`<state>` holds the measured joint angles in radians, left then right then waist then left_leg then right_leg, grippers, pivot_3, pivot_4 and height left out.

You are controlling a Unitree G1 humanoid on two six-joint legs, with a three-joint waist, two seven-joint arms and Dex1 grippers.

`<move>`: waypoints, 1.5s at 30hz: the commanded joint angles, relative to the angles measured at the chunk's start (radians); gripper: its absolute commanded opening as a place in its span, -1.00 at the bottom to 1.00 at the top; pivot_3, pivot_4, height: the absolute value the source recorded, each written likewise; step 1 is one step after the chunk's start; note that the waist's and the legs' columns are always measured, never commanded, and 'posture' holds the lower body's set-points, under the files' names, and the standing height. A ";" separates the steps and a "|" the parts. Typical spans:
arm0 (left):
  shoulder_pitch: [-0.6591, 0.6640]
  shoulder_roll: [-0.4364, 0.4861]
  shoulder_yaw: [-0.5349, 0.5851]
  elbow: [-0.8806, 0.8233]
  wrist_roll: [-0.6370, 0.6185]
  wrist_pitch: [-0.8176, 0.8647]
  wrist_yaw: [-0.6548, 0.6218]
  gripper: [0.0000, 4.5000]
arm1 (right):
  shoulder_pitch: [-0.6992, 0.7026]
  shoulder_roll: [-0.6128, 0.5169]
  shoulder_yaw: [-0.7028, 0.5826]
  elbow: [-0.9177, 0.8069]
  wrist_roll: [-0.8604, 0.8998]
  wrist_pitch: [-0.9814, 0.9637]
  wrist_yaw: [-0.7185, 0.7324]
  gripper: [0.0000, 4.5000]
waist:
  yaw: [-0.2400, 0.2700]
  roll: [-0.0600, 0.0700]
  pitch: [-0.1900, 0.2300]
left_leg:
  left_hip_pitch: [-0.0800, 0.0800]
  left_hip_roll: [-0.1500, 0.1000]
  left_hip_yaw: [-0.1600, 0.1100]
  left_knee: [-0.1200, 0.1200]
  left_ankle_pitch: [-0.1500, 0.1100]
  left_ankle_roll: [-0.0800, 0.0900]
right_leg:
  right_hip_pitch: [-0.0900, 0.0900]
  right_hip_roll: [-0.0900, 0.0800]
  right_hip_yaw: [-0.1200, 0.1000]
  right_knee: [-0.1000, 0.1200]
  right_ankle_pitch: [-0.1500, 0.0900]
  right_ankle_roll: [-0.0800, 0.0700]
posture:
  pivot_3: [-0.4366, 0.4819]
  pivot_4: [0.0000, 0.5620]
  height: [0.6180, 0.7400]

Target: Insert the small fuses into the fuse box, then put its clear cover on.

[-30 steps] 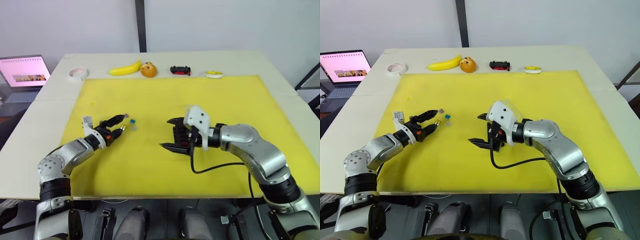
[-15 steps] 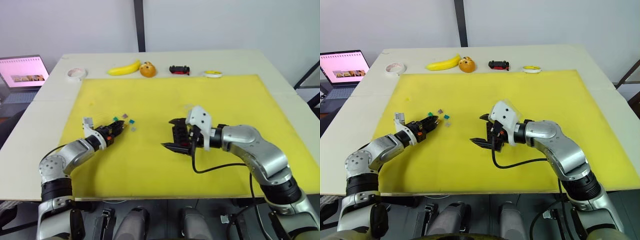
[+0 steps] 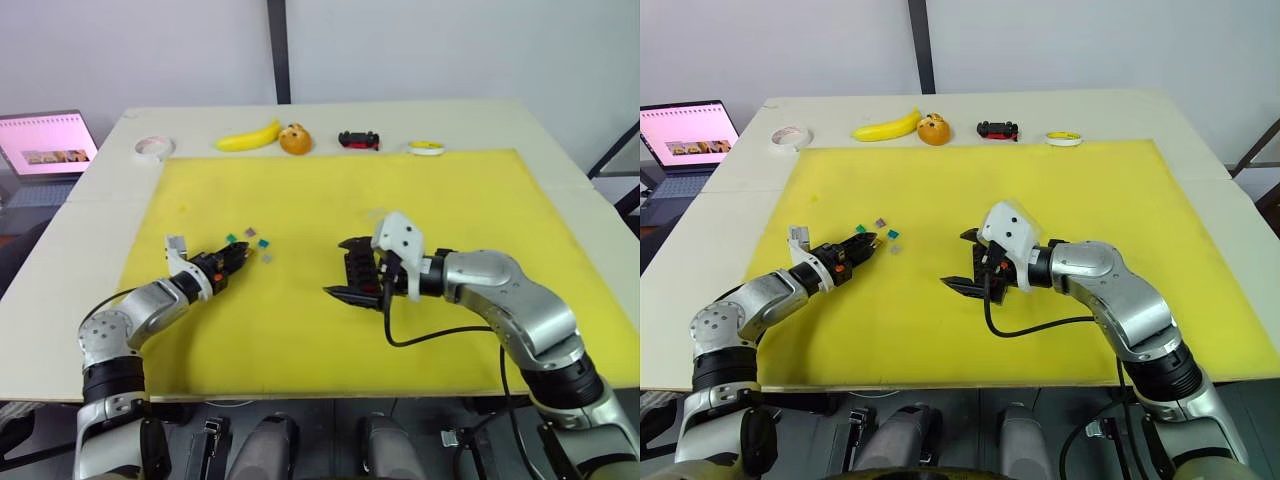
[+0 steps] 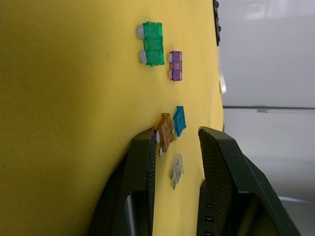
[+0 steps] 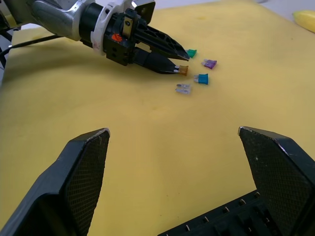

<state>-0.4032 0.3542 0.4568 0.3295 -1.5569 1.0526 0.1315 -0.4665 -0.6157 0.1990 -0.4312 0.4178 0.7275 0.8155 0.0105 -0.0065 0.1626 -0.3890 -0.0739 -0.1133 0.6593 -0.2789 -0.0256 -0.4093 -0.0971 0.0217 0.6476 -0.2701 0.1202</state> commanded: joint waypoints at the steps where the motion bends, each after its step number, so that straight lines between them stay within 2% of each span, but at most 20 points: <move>1: 0.028 -0.004 0.011 0.042 0.057 -0.005 0.000 -0.59 | -0.004 -0.020 -0.029 -0.038 0.010 -0.013 0.014 1.00 | 0.000 0.000 0.000 | 0.000 0.000 0.000 0.000 0.000 0.000 | 0.000 0.000 0.000 0.000 0.000 0.000 | -0.05 -0.47 1.00; 3: 0.033 -0.013 0.019 0.031 0.057 -0.011 -0.011 -0.93 | -0.007 -0.026 -0.032 -0.033 0.011 -0.015 0.019 1.00 | 0.000 0.000 0.000 | 0.000 0.000 0.000 0.000 0.000 0.000 | 0.000 0.000 0.000 0.000 0.000 0.000 | -0.05 -0.47 1.00; 4: 0.039 -0.011 0.025 0.025 0.055 -0.011 -0.010 -0.97 | -0.008 -0.030 -0.032 -0.031 0.011 -0.016 0.022 1.00 | 0.000 0.001 -0.001 | 0.000 0.000 0.000 0.000 0.000 0.000 | 0.000 0.000 0.000 0.000 0.000 0.000 | -0.05 -0.47 1.00; 10: 0.037 0.023 0.044 0.039 0.085 -0.012 -0.039 -0.97 | -0.001 -0.044 -0.034 -0.032 0.012 -0.015 0.034 1.00 | -0.002 0.001 -0.001 | 0.002 0.000 0.001 -0.007 0.001 -0.002 | 0.000 0.000 0.000 -0.002 0.000 0.000 | -0.05 -0.47 1.00; 15: 0.033 0.061 0.070 0.012 0.057 0.017 -0.060 -0.97 | -0.002 -0.049 -0.048 -0.037 0.025 -0.006 0.047 1.00 | -0.011 0.001 0.000 | 0.005 0.002 0.000 -0.012 0.002 -0.003 | 0.000 0.001 0.000 -0.002 0.000 0.000 | -0.05 -0.47 1.00; 21: 0.052 0.163 0.118 -0.171 -0.146 0.101 -0.109 -0.97 | -0.028 0.028 -0.167 -0.058 0.198 0.132 -0.019 1.00 | -0.028 -0.003 0.002 | -0.002 0.003 -0.001 -0.013 0.002 -0.004 | -0.009 0.000 0.002 -0.001 0.000 -0.001 | -0.05 -0.47 1.00; 23: 0.032 0.186 0.097 -0.251 -0.244 0.118 -0.135 -0.97 | -0.032 0.054 -0.208 -0.067 0.252 0.180 -0.056 1.00 | -0.021 -0.003 0.002 | -0.007 0.002 -0.001 -0.013 0.007 -0.011 | -0.015 0.000 0.003 0.000 0.000 -0.001 | -0.05 -0.47 1.00; 25: -0.004 0.205 0.056 -0.312 -0.340 0.122 -0.150 -0.97 | -0.038 0.084 -0.254 -0.068 0.305 0.225 -0.103 1.00 | -0.013 -0.004 0.002 | -0.009 0.001 -0.002 -0.012 0.007 -0.011 | -0.016 -0.001 0.003 0.000 0.000 -0.001 | -0.05 -0.47 1.00; 28: -0.042 0.214 -0.010 -0.346 -0.399 0.101 -0.149 -0.97 | -0.061 0.133 -0.312 -0.060 0.387 0.284 -0.182 1.00 | -0.004 -0.005 0.003 | -0.011 -0.001 -0.002 -0.010 0.006 -0.011 | -0.016 -0.002 0.003 -0.001 0.000 -0.001 | -0.05 -0.47 1.00; 35: -0.136 0.143 -0.175 -0.350 -0.406 0.069 -0.191 -0.97 | -0.131 0.314 -0.420 -0.037 0.628 0.406 -0.442 1.00 | -0.013 -0.005 0.003 | -0.011 0.001 -0.001 -0.011 0.007 -0.011 | -0.018 0.000 0.003 0.000 0.000 -0.001 | -0.05 -0.47 1.00; 40: -0.146 0.113 -0.226 -0.346 -0.359 0.045 -0.230 -0.97 | -0.136 0.400 -0.446 -0.021 0.754 0.410 -0.606 1.00 | -0.027 -0.005 0.003 | -0.012 0.001 0.000 -0.012 0.007 -0.011 | -0.019 0.000 0.003 0.000 0.000 -0.001 | -0.05 -0.47 1.00; 45: -0.155 0.100 -0.249 -0.346 -0.345 0.027 -0.247 -0.97 | -0.137 0.432 -0.457 -0.001 0.875 0.393 -0.731 1.00 | -0.025 -0.004 0.003 | -0.012 0.001 0.000 -0.011 0.007 -0.011 | -0.019 0.000 0.003 0.000 0.000 -0.001 | -0.05 -0.47 1.00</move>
<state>-0.5323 0.4545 0.2075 -0.0001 -1.9051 1.0973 -0.0917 -0.5845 -0.1947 -0.2442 -0.4259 1.2292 1.1448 0.1243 -0.0149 -0.0109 0.1653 -0.4010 -0.0731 -0.1134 0.6480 -0.2720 -0.0367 -0.4283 -0.0967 0.0246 0.6479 -0.2699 0.1188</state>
